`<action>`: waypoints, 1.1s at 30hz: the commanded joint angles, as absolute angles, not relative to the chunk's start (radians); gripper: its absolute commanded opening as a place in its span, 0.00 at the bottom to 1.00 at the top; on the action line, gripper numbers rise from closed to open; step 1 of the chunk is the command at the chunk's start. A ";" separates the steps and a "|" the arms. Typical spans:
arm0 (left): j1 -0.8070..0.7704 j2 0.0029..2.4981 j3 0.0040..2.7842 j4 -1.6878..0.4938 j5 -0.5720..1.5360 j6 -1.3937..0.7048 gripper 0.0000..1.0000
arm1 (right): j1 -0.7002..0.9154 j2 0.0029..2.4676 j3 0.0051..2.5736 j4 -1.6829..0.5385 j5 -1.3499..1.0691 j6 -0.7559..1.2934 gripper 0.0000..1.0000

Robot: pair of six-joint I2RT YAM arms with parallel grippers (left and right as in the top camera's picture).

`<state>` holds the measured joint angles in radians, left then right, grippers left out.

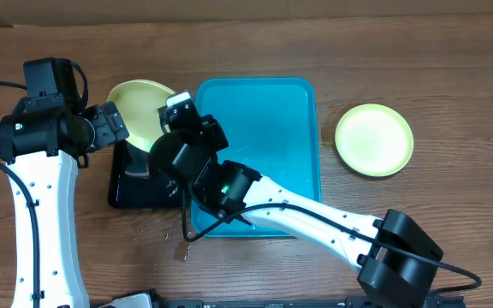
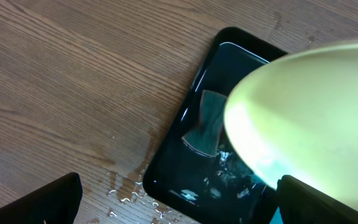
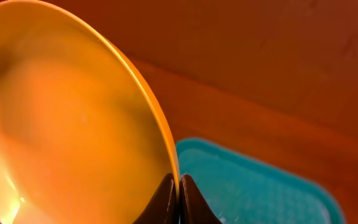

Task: Clean dirty plates on tray and stack at the side
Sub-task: 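Tilt the plate over the black tray with the right gripper to drain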

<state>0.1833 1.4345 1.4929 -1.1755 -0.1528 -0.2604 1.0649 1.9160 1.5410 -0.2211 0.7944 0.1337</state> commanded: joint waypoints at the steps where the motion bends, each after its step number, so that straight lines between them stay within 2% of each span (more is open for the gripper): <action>1: 0.187 1.436 1.508 -1.174 -0.148 -0.277 1.00 | 1.078 1.879 1.573 -0.169 0.897 -0.017 0.04; 16: 0.187 1.436 1.508 -1.174 -0.148 -0.277 1.00 | 1.088 1.879 1.573 0.098 0.981 -0.350 0.04; 25: 0.187 1.436 1.508 -1.174 -0.148 -0.277 1.00 | 1.089 1.879 1.573 0.171 0.991 -0.403 0.04; 33: 0.187 1.436 1.508 -1.174 -0.148 -0.277 1.00 | 1.093 1.879 1.573 0.254 0.991 -0.539 0.04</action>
